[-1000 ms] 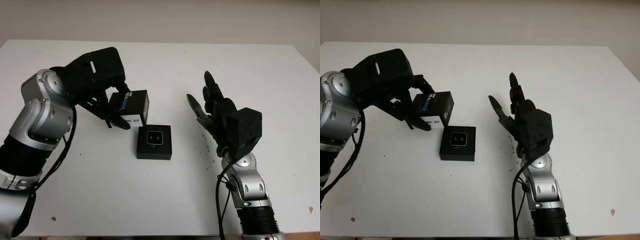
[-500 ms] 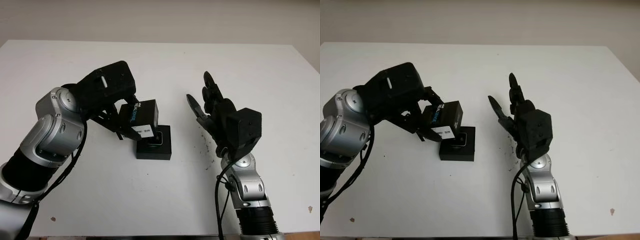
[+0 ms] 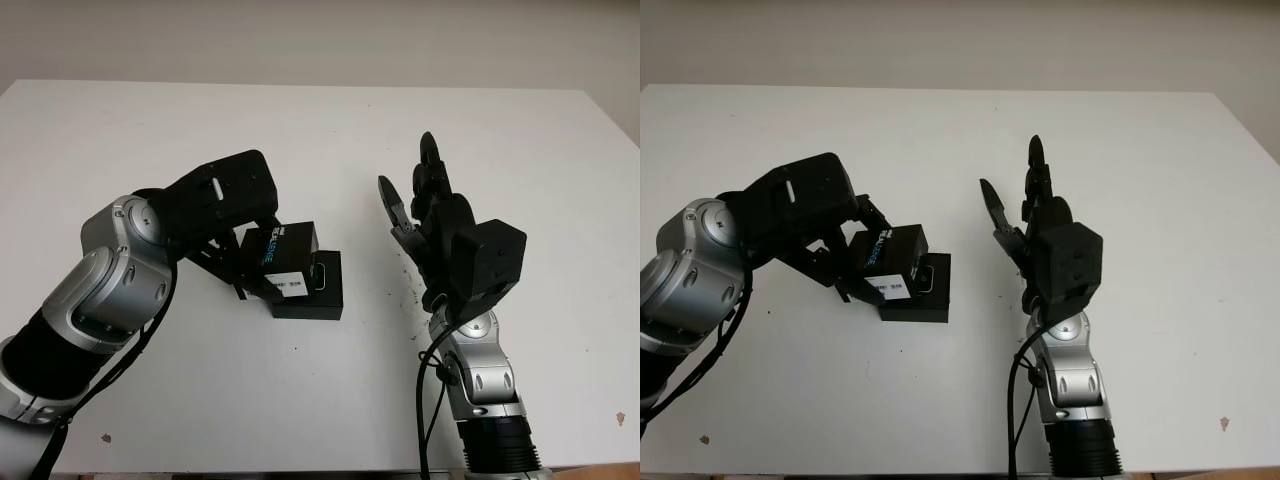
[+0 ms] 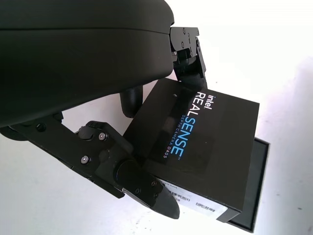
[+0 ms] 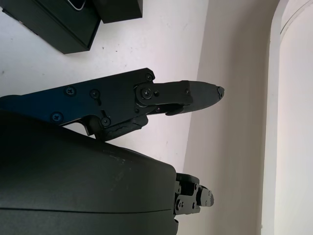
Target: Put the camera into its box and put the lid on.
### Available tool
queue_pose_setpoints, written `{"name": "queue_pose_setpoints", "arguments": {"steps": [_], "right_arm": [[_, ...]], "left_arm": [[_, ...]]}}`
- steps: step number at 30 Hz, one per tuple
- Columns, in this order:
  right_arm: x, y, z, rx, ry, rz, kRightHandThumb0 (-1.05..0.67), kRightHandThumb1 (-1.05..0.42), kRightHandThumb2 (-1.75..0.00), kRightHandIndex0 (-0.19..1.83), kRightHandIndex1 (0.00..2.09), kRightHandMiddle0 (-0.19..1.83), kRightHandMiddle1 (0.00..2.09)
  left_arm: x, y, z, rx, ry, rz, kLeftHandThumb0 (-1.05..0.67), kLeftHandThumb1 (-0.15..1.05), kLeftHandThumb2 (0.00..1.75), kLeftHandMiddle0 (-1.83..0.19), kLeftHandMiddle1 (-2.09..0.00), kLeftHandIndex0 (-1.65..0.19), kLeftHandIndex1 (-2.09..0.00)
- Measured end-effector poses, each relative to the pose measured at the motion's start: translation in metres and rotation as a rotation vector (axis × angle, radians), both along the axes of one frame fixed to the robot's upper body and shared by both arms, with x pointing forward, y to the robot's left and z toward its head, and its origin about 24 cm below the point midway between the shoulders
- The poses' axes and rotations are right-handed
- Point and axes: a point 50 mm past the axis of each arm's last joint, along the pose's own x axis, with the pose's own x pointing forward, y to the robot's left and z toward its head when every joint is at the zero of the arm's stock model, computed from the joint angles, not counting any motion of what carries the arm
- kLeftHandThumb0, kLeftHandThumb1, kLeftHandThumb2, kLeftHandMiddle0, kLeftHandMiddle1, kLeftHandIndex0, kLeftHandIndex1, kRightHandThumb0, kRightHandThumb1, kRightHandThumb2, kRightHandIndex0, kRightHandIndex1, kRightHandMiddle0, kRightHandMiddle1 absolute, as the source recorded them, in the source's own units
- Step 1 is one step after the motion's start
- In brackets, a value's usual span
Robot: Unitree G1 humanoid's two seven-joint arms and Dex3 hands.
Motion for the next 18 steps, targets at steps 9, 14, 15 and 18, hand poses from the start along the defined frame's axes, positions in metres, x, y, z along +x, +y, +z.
{"name": "queue_pose_setpoints", "arguments": {"steps": [9,14,15,18], "right_arm": [[-0.001,0.0,0.0,0.006,-0.008,0.001,-0.56,-1.05,-0.31,-0.1,0.04,-0.07,0.04],[-0.002,0.001,-0.001,0.015,-0.006,0.012,-0.56,-1.05,-0.28,-0.09,0.04,-0.07,0.05],[-0.002,0.001,-0.001,0.017,-0.006,0.015,-0.56,-1.05,-0.28,-0.09,0.04,-0.07,0.05],[-0.002,0.002,-0.001,0.018,-0.015,0.017,-0.56,-1.05,-0.28,-0.08,0.05,-0.06,0.05]], "left_arm": [[-0.001,-0.003,-0.002,0.018,-0.016,-0.005,-0.36,1.05,0.27,-0.26,-2.03,-0.14,-1.95],[-0.002,-0.014,-0.005,0.01,-0.034,-0.019,-0.37,1.05,0.28,-0.32,-2.08,-0.23,-2.01],[-0.002,-0.016,-0.006,0.005,-0.037,-0.023,-0.37,1.05,0.28,-0.35,-2.09,-0.25,-2.03],[-0.001,-0.021,-0.007,-0.008,-0.046,-0.032,-0.37,1.05,0.29,-0.44,-2.09,-0.34,-2.08]]}}
